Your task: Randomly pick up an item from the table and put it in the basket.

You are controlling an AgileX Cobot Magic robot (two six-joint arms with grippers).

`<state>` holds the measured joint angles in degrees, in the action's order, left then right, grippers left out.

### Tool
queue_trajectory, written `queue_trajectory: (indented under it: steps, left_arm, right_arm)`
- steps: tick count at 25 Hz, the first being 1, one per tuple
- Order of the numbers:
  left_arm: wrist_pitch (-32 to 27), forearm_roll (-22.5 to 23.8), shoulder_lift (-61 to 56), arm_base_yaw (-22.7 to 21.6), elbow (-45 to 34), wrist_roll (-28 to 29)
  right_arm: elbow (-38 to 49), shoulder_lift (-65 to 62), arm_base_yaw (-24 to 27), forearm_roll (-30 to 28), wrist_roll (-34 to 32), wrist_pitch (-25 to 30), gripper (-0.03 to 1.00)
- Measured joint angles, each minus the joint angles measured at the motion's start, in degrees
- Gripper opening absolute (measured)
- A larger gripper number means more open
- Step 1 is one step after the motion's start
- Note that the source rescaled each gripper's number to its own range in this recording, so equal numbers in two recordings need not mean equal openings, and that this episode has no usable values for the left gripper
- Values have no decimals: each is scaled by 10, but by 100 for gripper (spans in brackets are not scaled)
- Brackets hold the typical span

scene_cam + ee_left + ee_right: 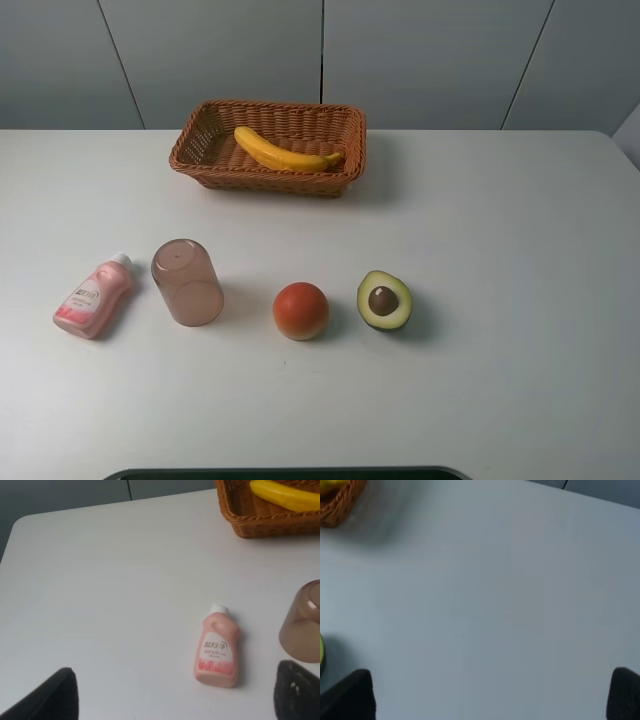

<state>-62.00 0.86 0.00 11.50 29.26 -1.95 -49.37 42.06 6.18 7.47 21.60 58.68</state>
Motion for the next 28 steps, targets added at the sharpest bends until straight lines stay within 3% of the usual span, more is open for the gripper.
queue_trajectory:
  steps: [9,14,20,28]
  left_arm:
    - [0,0,0,0,0,0]
    - [0,0,0,0,0,0]
    - [0,0,0,0,0,0]
    - [0,0,0,0,0,0]
  right_arm:
    - [105,-249,-1,-30,-104,6,100]
    - [142,-335,-4,-40,-147,35,100]
    - [161,-405,-4,-61,-181,59,100]
    - [200,-419,-4,-71,-205,46,100]
